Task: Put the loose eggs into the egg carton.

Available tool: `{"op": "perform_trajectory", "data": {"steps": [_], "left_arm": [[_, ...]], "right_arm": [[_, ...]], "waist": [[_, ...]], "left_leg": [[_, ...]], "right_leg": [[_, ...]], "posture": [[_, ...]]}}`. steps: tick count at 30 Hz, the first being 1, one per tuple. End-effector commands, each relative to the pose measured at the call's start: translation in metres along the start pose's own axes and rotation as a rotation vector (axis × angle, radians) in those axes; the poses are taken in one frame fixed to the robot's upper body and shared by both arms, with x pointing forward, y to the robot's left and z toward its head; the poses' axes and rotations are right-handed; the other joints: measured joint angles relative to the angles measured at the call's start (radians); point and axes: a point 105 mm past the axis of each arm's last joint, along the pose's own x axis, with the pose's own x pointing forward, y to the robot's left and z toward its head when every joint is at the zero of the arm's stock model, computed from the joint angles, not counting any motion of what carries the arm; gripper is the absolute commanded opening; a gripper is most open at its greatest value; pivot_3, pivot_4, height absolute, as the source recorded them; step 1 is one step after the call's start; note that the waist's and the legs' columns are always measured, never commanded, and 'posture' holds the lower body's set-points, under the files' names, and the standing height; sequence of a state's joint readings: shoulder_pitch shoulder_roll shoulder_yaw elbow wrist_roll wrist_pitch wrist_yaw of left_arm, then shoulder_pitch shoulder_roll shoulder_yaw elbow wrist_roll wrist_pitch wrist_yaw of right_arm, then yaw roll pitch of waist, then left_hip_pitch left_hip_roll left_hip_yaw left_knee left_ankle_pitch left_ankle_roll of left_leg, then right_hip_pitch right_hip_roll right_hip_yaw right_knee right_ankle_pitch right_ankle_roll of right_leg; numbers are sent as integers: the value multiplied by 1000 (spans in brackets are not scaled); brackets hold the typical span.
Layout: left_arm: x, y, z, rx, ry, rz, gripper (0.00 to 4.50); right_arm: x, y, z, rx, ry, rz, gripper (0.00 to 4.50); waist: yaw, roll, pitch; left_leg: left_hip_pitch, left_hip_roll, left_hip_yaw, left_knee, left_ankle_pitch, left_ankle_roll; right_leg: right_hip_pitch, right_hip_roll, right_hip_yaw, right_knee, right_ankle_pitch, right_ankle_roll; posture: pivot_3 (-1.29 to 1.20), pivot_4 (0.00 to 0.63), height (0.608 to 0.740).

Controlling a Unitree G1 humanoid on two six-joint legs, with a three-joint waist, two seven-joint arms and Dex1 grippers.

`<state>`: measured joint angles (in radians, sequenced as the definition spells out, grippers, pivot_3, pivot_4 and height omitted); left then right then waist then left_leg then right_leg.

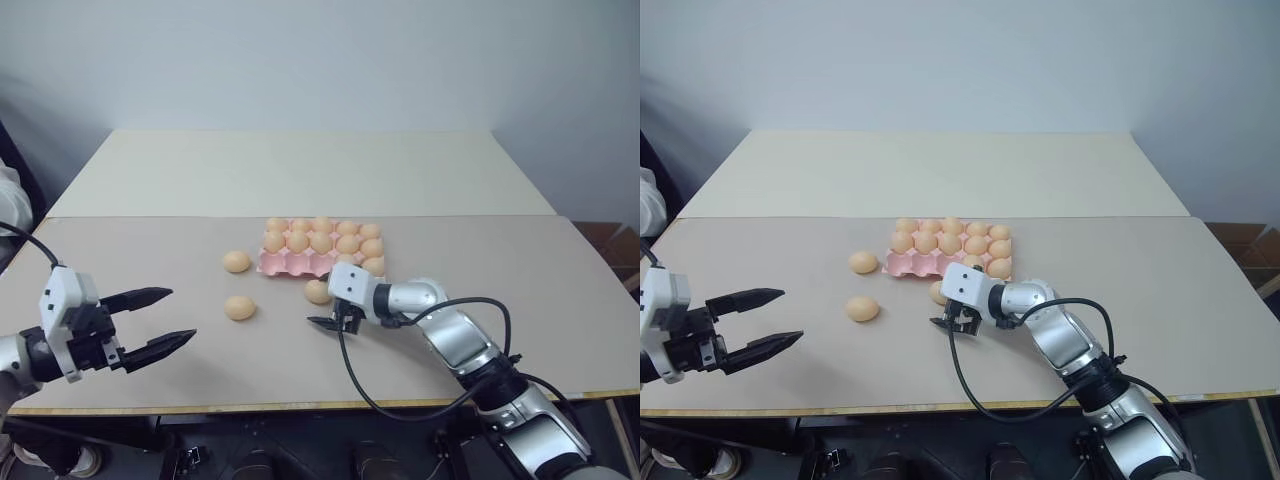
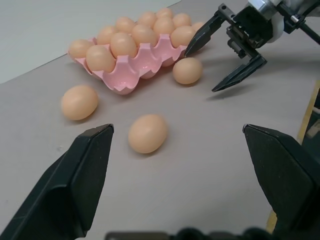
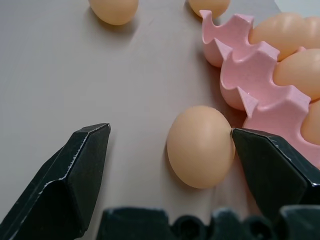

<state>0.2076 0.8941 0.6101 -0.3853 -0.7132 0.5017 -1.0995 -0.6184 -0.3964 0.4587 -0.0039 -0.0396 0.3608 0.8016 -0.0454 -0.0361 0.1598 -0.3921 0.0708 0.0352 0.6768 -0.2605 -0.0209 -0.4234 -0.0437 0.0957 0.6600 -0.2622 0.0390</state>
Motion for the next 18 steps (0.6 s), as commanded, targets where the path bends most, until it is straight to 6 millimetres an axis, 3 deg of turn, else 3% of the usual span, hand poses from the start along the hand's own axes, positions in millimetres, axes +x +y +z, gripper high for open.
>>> {"op": "perform_trajectory", "data": {"steps": [1, 7, 8, 11, 15, 18], "left_arm": [[-4, -1, 10, 37, -23, 12, 4500], [-4, -2, 10, 37, -19, 11, 4500], [-4, -2, 10, 38, -19, 11, 4500], [-5, -2, 11, 41, -18, 10, 4500], [-4, -1, 11, 43, -16, 9, 4500], [-4, -1, 11, 43, -15, 6, 4500]], "right_arm": [[2, -10, 7, -34, -15, -42, 4467], [5, -6, 4, -23, -11, -20, 4467], [5, -4, 4, -20, -13, -8, 4300], [4, 1, 8, -4, -41, 12, 3591], [-1, 1, 18, 14, -87, 19, 2157], [-6, -3, 24, 28, -109, 7, 1583]], "waist": [[0, 0, 0], [0, 0, 0], [0, 0, 0], [0, 0, 0], [0, 0, 0], [1, 0, 0]], "left_leg": [[0, 0, 0, 0, 0, 0], [0, 0, 0, 0, 0, 0], [0, 0, 0, 0, 0, 0], [0, 0, 0, 0, 0, 0], [0, 0, 0, 0, 0, 0], [0, 0, 0, 0, 0, 0]], "right_leg": [[0, 0, 0, 0, 0, 0], [0, 0, 0, 0, 0, 0], [0, 0, 0, 0, 0, 0], [0, 0, 0, 0, 0, 0], [0, 0, 0, 0, 0, 0], [0, 0, 0, 0, 0, 0]], "posture": [[0, 150, 740], [0, 150, 740], [0, 150, 740], [0, 150, 740], [0, 150, 740], [0, 150, 740]]}}
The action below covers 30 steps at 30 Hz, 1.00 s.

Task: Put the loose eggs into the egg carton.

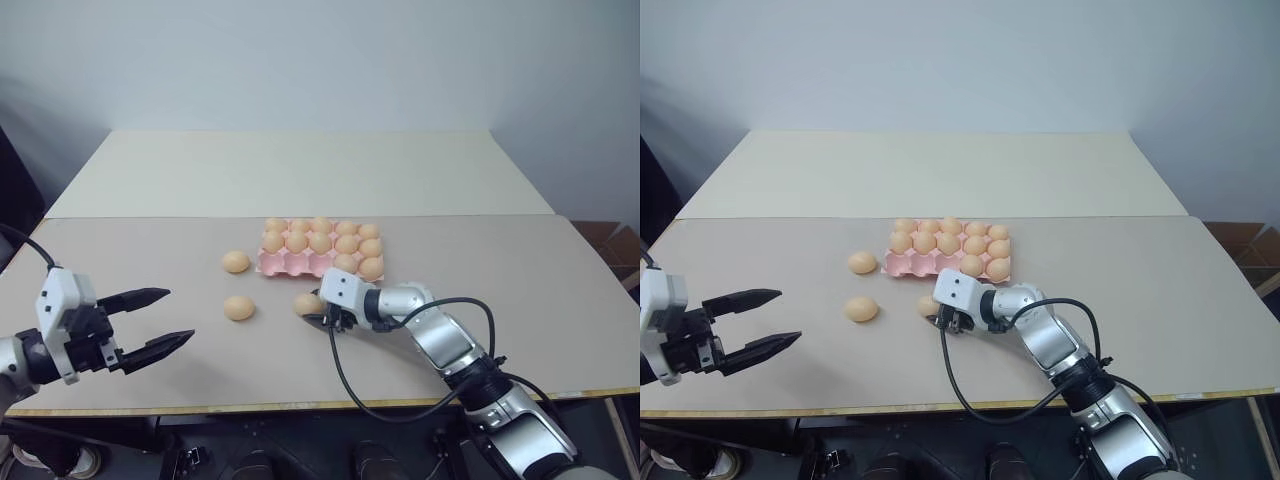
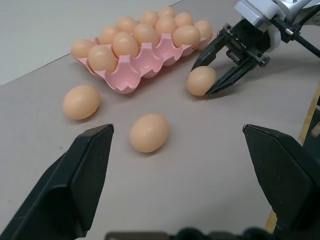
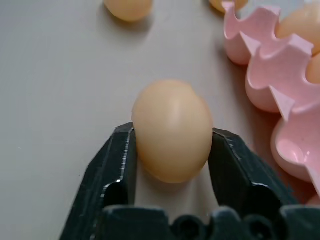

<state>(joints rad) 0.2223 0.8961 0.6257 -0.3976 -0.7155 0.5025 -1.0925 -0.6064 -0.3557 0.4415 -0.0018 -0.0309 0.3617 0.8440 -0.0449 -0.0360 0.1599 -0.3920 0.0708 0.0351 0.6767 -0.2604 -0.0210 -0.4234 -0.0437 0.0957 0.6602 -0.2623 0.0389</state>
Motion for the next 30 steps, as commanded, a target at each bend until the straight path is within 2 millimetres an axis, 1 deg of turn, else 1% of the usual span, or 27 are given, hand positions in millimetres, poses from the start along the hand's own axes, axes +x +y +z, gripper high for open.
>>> {"op": "perform_trajectory", "data": {"steps": [1, 3, 6, 8, 10, 12, 14, 15, 17, 19, 21, 22, 26, 28, 30], "left_arm": [[-1, 0, 10, 36, -20, -6, 4500], [-1, 1, 11, 37, -21, -6, 4500], [1, 2, 11, 37, -22, -9, 4500], [2, 3, 11, 38, -23, -11, 4500], [3, 3, 11, 39, -25, -13, 4500], [3, 4, 11, 41, -27, -14, 4500], [3, 4, 12, 43, -28, -14, 4500], [3, 3, 12, 43, -28, -13, 4500], [1, 3, 11, 43, -26, -10, 4500], [0, 2, 11, 43, -24, -9, 4500], [0, 1, 11, 42, -22, -6, 4500], [-1, 1, 10, 42, -22, -4, 4500], [-1, 1, 10, 40, -22, 2, 4500], [-2, 2, 9, 37, -20, 9, 4500], [-5, 3, 7, 30, -11, 14, 4500]], "right_arm": [[-11, -12, 22, 0, -78, -43, 1583], [-17, -24, 32, 22, -110, -82, 1583], [-21, -44, 40, 22, -122, -163, 1583], [-20, -60, 39, 32, -101, -233, 1583], [-18, -72, 33, 37, -67, -289, 1583], [-17, -79, 28, 37, -43, -314, 1583], [-16, -79, 28, 36, -42, -311, 1583], [-16, -78, 28, 39, -44, -308, 2129], [-15, -77, 29, 39, -51, -300, 2689], [-16, -76, 31, 43, -61, -297, 3388], [-18, -76, 33, 43, -74, -296, 4188], [-20, -76, 33, 43, -78, -298, 4437], [-37, -77, 33, 49, -100, -297, 4474], [-56, -74, 31, 56, -123, -275, 4474], [-78, -66, 27, 60, -131, -229, 4474]], "waist": [[0, 0, 0], [0, 0, 0], [-2, 0, 0], [-3, 0, 0], [-3, 0, 0], [-3, 0, 0], [-1, 0, 0], [-2, 0, 0], [-2, 0, 0], [-4, 0, 0], [-5, 0, 0], [-5, 0, 0], [-3, 0, 0], [4, 0, 0], [9, 0, 0]], "left_leg": [[0, 0, 0, 0, 0, 0], [0, 0, 0, 0, 0, 0], [0, 0, 0, 0, 0, 0], [0, 0, 0, 0, 0, 0], [0, 0, 0, 0, 0, 0], [0, 0, 0, 0, 0, 0], [0, 0, 0, 0, 0, 0], [-1, 0, 0, 0, 0, 0], [-2, 0, 0, 0, 0, 0], [-2, 0, 0, 0, 0, 0], [-2, 0, 0, 0, 0, 0], [-2, 0, 0, 0, 0, 0], [-2, 0, 0, 0, 0, 0], [-2, 0, 0, 0, 0, 0], [-2, 0, 0, 0, 0, 0]], "right_leg": [[0, 0, 0, 0, 0, 0], [0, 0, 0, 0, 0, 0], [0, 0, 0, 0, 0, 0], [0, 0, 0, 1, 0, 0], [0, 0, 0, 0, 0, 0], [0, 0, 0, 0, 0, 0], [0, 0, 0, -1, 0, 0], [-1, 0, 0, -1, 0, 0], [-2, 0, 0, -1, 0, 0], [-2, 0, 0, -1, 0, 0], [-2, 0, 0, -1, 0, 0], [-2, 0, 0, -1, 0, 0], [-2, 0, 0, -1, 0, 0], [-1, 0, 0, -1, 0, 0], [-1, -1, -1, -3, 0, 0]], "posture": [[0, 150, 740], [0, 150, 740], [0, 150, 740], [0, 150, 740], [0, 150, 740], [0, 150, 740], [0, 150, 740], [0, 150, 740], [0, 150, 740], [0, 150, 740], [0, 150, 740], [0, 150, 740], [0, 150, 740], [0, 150, 740], [0, 150, 740]]}}
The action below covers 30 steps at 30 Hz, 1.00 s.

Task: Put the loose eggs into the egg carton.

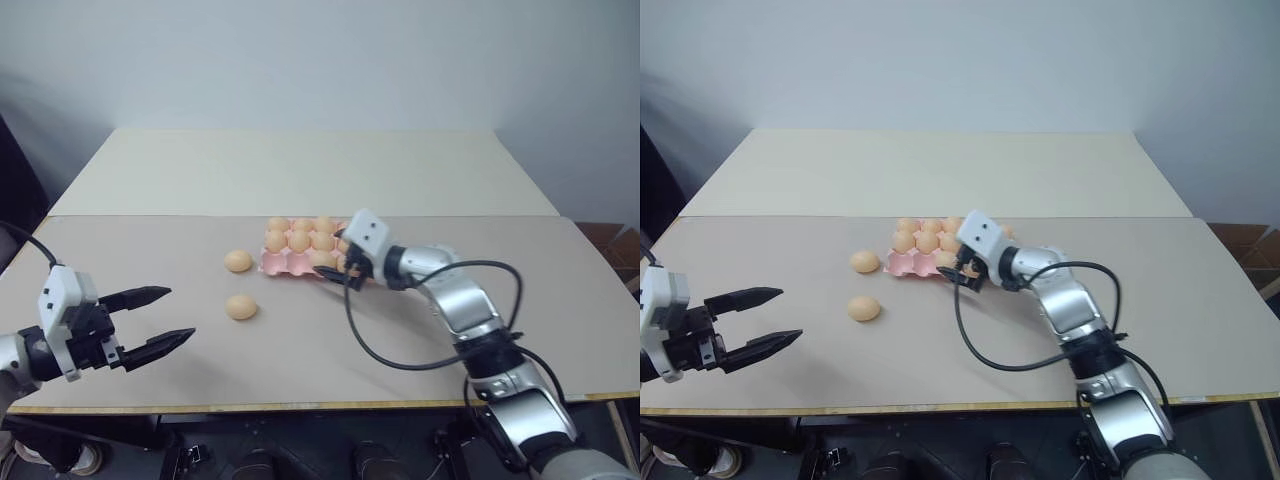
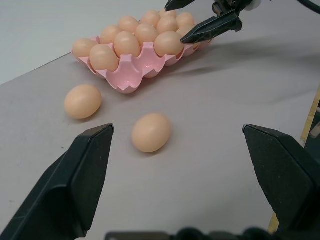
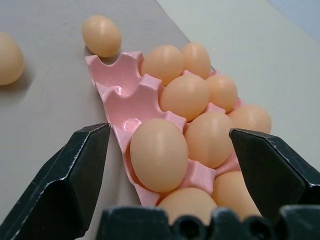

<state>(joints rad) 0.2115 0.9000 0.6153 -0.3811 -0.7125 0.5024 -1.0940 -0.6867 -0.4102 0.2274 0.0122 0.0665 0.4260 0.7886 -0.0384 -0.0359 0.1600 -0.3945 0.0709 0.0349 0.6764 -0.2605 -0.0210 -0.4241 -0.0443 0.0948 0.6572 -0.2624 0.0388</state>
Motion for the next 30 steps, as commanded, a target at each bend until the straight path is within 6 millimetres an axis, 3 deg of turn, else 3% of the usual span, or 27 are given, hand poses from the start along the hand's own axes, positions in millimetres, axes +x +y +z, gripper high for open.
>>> {"op": "perform_trajectory", "data": {"steps": [1, 7, 12, 15, 21, 25, 30], "left_arm": [[-7, 1, 7, 32, -8, 14, 4500], [-17, 11, 6, 35, 12, 41, 4500], [-21, 18, 5, 29, 29, 41, 4500], [-20, 21, 5, 23, 38, 31, 4500], [-13, 22, 3, 25, 32, 18, 4500], [8, 17, -3, 33, 43, -76, 4500], [48, 28, -16, 94, 82, -174, 4500]], "right_arm": [[-42, -4, 14, -15, -69, 53, 4474], [-120, 0, 3, 10, -22, 163, 4474], [-157, -1, -10, 47, 49, 171, 4474], [-167, 0, -12, 53, 70, 165, 4474], [-165, 4, -10, 50, 65, 161, 4474], [-163, 7, -7, 44, 50, 169, 4474], [-157, 7, -4, 32, 36, 181, 4474]], "waist": [[3, 0, 0], [2, 0, 0], [-9, 0, 0], [-10, 0, 0], [-5, 0, 0], [0, 0, 0], [12, 0, 0]], "left_leg": [[-1, 0, 0, 0, 0, 0], [-1, 0, 0, 0, 0, 0], [4, 0, 0, 0, 0, 0], [5, 0, 1, 0, 0, 1], [4, 0, 1, 0, 0, 0], [4, 0, 1, 0, 0, 0], [4, -1, 1, 0, 0, 0]], "right_leg": [[0, 0, 0, -1, 0, 0], [0, 0, 0, -1, 0, 0], [4, 1, 1, -1, 0, 0], [4, 1, 2, 0, 0, 0], [3, 0, 2, 0, 0, 0], [3, 0, 2, 0, 0, 0], [4, 1, 2, 0, 0, 0]], "posture": [[0, 150, 740], [0, 150, 740], [0, 150, 740], [0, 150, 740], [0, 150, 740], [0, 150, 740], [0, 150, 740]]}}
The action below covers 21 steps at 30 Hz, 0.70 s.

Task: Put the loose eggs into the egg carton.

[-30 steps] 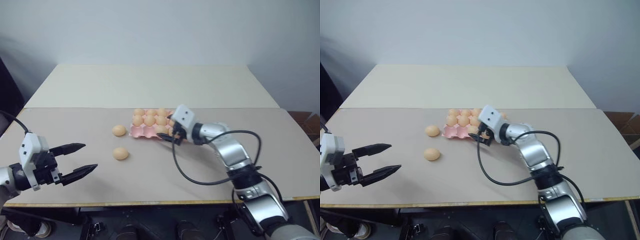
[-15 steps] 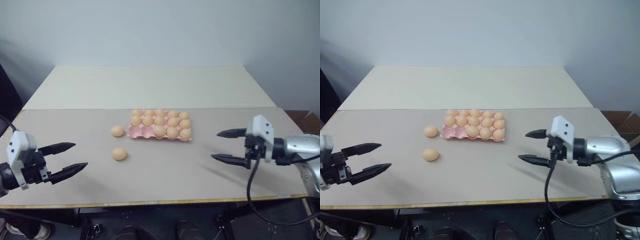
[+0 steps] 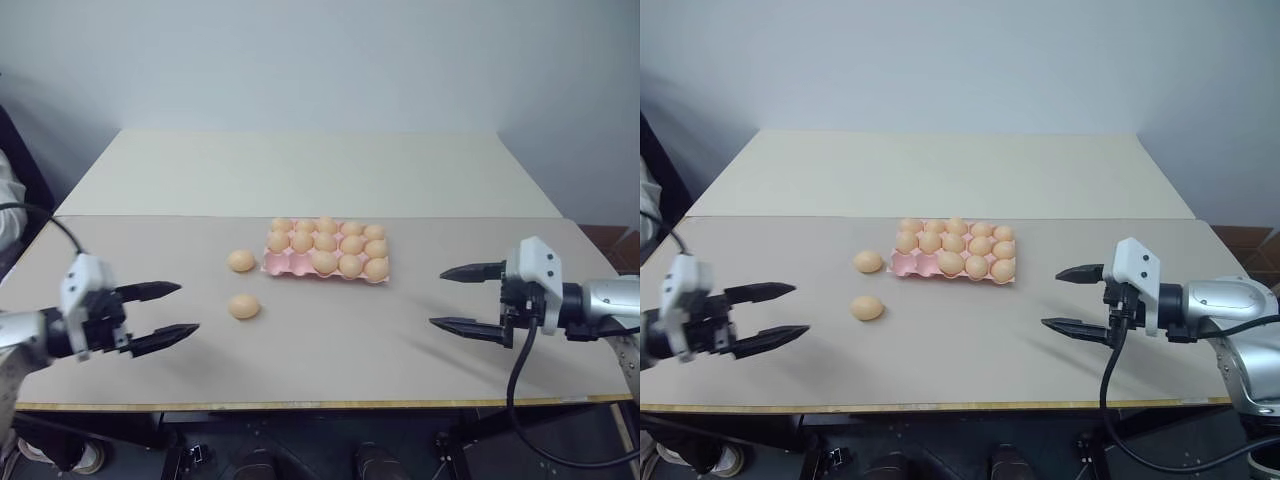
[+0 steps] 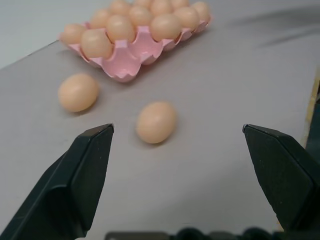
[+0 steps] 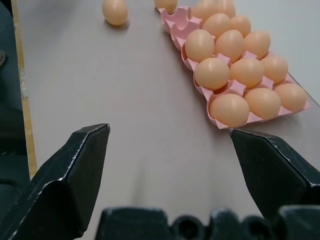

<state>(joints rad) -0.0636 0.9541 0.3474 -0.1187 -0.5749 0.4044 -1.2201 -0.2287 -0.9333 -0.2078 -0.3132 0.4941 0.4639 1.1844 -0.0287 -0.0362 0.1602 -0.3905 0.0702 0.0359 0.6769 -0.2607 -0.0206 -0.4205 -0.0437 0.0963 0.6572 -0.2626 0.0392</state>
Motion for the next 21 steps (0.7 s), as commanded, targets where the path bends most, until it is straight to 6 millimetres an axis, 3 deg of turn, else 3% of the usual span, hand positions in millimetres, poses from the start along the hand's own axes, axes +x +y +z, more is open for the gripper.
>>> {"op": "perform_trajectory", "data": {"steps": [1, 6, 12, 15, 21], "left_arm": [[21, 9, -6, 67, 27, -47, 4500], [63, 19, -13, 90, 29, -111, 4500], [87, 18, -29, 125, 101, -194, 4500], [96, 27, -37, 120, 126, -149, 3584], [102, 30, -32, 119, 86, -145, 1734]], "right_arm": [[1, -1, 13, -49, -38, 1, 4474], [4, 0, 19, -61, -60, -4, 4474], [6, 3, 23, -66, -73, -4, 4474], [7, 4, 24, -69, -78, 2, 4500], [7, 4, 27, -73, -89, 3, 4500]], "waist": [[6, 0, 0], [16, 0, 0], [14, 0, 0], [16, 0, 0], [16, 0, 0]], "left_leg": [[-1, 0, 0, 0, 0, 0], [-2, 0, 0, 0, 0, 0], [-4, 0, -1, 1, 0, 0], [-4, -1, -1, 2, 0, 0], [-5, -1, -2, 3, 0, 0]], "right_leg": [[0, 0, 0, 0, 0, 0], [-1, 0, 0, -1, 0, 0], [-2, 0, 0, 0, 0, 0], [-1, 0, -1, 0, 0, 0], [-1, 0, -1, 0, 1, 1]], "posture": [[0, 150, 740], [0, 150, 740], [0, 150, 740], [0, 150, 740], [0, 150, 740]]}}
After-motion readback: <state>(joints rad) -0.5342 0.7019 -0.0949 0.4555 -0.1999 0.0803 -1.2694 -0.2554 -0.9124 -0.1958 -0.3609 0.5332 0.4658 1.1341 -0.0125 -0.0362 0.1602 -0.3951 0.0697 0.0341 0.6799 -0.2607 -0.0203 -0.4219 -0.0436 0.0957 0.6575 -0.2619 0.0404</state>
